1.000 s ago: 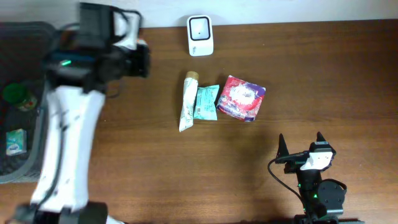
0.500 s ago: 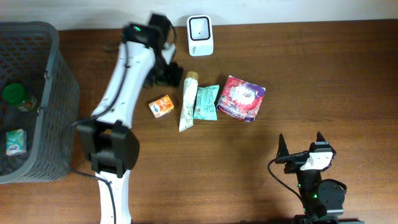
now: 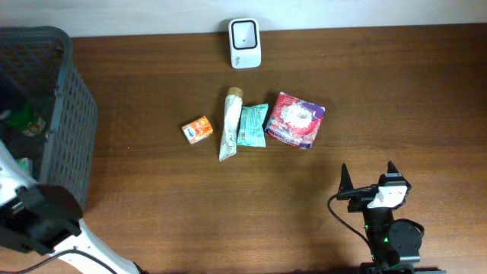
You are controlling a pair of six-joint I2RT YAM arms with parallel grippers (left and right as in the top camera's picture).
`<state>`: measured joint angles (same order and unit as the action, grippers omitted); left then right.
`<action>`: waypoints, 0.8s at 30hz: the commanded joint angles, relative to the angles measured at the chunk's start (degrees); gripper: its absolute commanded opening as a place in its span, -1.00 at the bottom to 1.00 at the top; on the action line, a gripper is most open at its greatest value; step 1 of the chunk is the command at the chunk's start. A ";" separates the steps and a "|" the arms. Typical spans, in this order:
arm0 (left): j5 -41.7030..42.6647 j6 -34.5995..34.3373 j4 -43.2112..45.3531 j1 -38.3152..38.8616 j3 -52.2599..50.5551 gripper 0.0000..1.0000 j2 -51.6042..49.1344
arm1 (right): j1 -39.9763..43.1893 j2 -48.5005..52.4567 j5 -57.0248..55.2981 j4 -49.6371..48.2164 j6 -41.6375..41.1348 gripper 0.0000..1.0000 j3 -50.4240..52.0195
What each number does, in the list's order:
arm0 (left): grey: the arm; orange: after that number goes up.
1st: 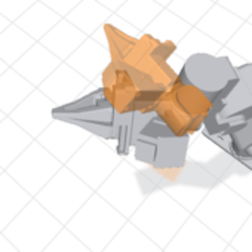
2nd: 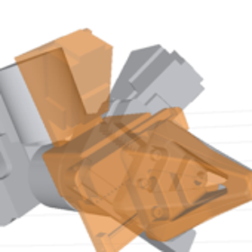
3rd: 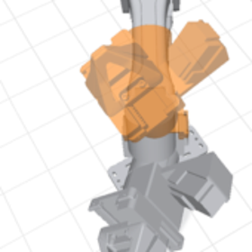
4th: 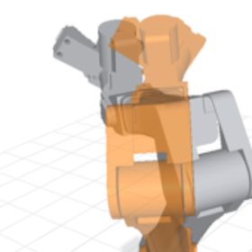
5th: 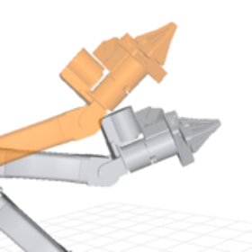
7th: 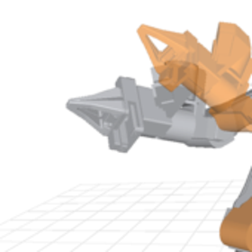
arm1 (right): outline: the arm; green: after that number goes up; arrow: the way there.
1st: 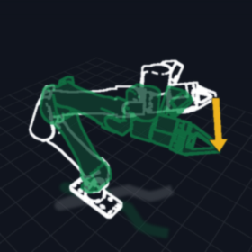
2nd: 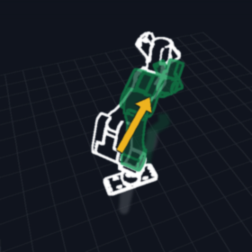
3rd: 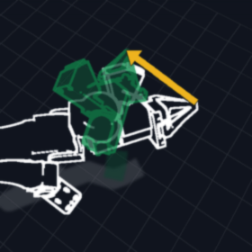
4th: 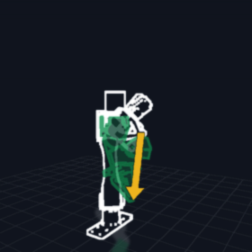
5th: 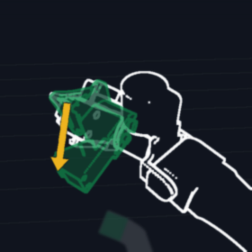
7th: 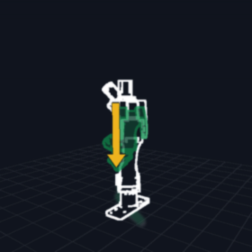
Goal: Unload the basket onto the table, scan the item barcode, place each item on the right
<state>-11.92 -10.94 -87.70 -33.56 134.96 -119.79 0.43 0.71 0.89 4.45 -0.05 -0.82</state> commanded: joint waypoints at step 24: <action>-0.94 22.67 44.85 -8.09 -48.09 -1.00 0.76 | -0.42 -0.35 -0.50 0.09 -0.37 0.97 0.50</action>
<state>-17.72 15.38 -40.05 -41.23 87.39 -119.15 0.43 0.69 0.89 4.47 -0.03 -0.82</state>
